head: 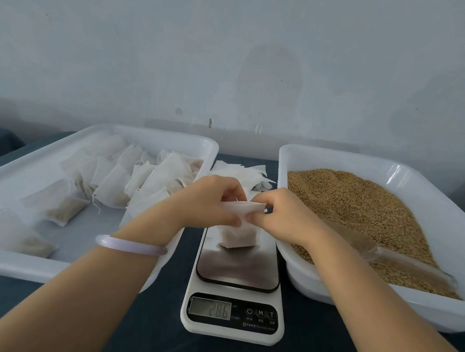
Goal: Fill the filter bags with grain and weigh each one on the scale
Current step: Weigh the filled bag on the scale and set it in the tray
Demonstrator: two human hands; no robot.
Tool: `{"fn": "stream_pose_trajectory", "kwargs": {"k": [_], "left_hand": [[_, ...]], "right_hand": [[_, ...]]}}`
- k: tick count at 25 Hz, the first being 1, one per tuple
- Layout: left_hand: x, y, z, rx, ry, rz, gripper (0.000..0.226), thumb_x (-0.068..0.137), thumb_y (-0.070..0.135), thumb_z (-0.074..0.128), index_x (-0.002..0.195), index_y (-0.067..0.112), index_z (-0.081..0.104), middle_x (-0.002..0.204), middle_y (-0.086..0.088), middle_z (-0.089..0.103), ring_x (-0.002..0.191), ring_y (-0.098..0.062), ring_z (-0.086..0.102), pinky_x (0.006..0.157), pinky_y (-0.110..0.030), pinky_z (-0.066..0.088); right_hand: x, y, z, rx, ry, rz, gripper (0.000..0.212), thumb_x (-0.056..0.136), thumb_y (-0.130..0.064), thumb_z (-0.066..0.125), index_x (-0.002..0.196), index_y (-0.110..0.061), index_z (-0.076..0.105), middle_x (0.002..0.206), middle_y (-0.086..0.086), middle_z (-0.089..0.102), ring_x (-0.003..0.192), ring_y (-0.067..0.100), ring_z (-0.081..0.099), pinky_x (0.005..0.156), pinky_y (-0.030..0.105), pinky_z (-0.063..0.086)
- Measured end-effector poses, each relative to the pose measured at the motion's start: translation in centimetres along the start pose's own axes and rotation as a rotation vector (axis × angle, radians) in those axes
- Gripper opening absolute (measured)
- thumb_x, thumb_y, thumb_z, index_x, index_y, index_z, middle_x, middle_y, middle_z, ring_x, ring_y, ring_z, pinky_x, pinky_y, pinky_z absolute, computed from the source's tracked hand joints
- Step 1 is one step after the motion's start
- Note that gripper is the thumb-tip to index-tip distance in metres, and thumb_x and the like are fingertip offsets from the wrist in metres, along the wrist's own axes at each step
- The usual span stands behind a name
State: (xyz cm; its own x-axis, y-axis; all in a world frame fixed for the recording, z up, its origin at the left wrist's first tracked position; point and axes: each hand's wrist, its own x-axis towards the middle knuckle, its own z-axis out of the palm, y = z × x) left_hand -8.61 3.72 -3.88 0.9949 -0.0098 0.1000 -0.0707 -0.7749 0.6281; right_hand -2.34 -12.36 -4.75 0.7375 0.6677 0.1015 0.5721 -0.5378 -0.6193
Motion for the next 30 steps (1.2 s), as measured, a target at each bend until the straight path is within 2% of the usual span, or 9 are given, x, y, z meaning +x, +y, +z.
{"fn": "stream_pose_trajectory", "kwargs": {"k": [4,6,8,12,16,19,22,27,30], "left_hand": [[-0.1,0.0,-0.2,-0.142,0.021,0.002,0.023,0.073,0.014,0.075,0.079,0.029,0.060,0.075,0.006,0.068,0.069,-0.008,0.060,0.061,-0.019,0.046],[-0.2,0.1,-0.3,-0.201,0.031,0.006,0.024,0.071,0.017,0.077,0.081,0.030,0.059,0.068,0.015,0.063,0.064,0.000,0.057,0.058,-0.015,0.043],[-0.1,0.2,-0.3,-0.180,0.052,-0.006,0.022,0.070,0.019,0.079,0.076,0.030,0.061,0.069,0.016,0.062,0.064,0.001,0.057,0.059,-0.014,0.043],[0.0,0.0,-0.5,-0.154,0.116,-0.005,0.021,0.071,0.018,0.080,0.061,0.026,0.063,0.058,0.011,0.060,0.050,0.002,0.052,0.049,-0.011,0.039],[-0.4,0.2,-0.9,-0.218,0.150,0.008,0.020,0.074,0.009,0.076,0.063,0.022,0.065,0.057,0.013,0.059,0.049,0.004,0.052,0.047,-0.009,0.040],[-0.9,0.5,-1.8,-0.253,0.243,-0.007,0.020,0.074,0.010,0.076,0.062,0.021,0.063,0.058,0.011,0.057,0.054,-0.001,0.052,0.053,-0.014,0.041],[-2.0,0.4,-4.1,-0.322,0.376,-0.052,0.022,0.072,0.009,0.077,0.062,0.021,0.061,0.056,0.009,0.056,0.053,-0.003,0.051,0.054,-0.016,0.042],[-4.9,-1.7,-7.4,-0.239,0.368,-0.235,0.014,0.075,0.006,0.071,0.071,0.003,0.058,0.064,-0.007,0.056,0.058,-0.014,0.056,0.053,-0.021,0.048],[-6.5,-3.1,-7.9,-0.241,0.313,-0.343,0.007,0.080,0.005,0.065,0.076,0.003,0.060,0.062,-0.007,0.059,0.049,-0.007,0.055,0.041,-0.013,0.040]], "right_hand": [[-0.1,-0.1,-0.1,0.035,0.023,-0.048,0.011,0.081,-0.024,0.070,0.070,-0.021,0.068,0.073,0.002,0.065,0.068,0.013,0.057,0.062,0.029,0.044],[-0.2,-0.1,-0.1,0.044,0.105,-0.071,0.011,0.081,-0.021,0.069,0.070,-0.021,0.068,0.070,-0.002,0.064,0.067,0.012,0.058,0.062,0.029,0.044],[-0.2,-0.3,-0.2,0.111,0.180,-0.096,0.012,0.081,-0.014,0.068,0.073,-0.023,0.071,0.071,-0.007,0.066,0.067,0.005,0.059,0.062,0.022,0.045],[-0.4,-0.7,0.1,0.174,0.195,-0.144,0.015,0.081,-0.010,0.071,0.077,-0.024,0.071,0.072,-0.008,0.068,0.065,0.008,0.061,0.062,0.021,0.048],[-0.5,-1.2,0.3,0.231,0.223,-0.166,0.013,0.083,-0.014,0.068,0.076,-0.025,0.067,0.070,-0.011,0.065,0.059,0.000,0.056,0.053,0.012,0.040],[-0.1,-2.3,0.6,0.146,0.303,-0.175,0.006,0.087,-0.020,0.064,0.087,-0.025,0.061,0.084,-0.012,0.064,0.077,0.003,0.059,0.062,0.017,0.044],[0.7,-4.6,1.5,0.190,0.425,-0.234,0.015,0.086,-0.022,0.065,0.099,-0.020,0.058,0.093,-0.009,0.063,0.088,0.010,0.060,0.074,0.023,0.049],[2.9,-9.3,4.3,0.114,0.260,-0.236,0.033,0.086,-0.019,0.060,0.115,-0.009,0.049,0.107,0.006,0.059,0.094,0.024,0.058,0.078,0.036,0.049],[3.8,-11.0,6.0,0.069,0.139,-0.197,0.039,0.088,-0.016,0.054,0.123,-0.005,0.041,0.103,0.008,0.052,0.089,0.026,0.053,0.075,0.037,0.046]]}}
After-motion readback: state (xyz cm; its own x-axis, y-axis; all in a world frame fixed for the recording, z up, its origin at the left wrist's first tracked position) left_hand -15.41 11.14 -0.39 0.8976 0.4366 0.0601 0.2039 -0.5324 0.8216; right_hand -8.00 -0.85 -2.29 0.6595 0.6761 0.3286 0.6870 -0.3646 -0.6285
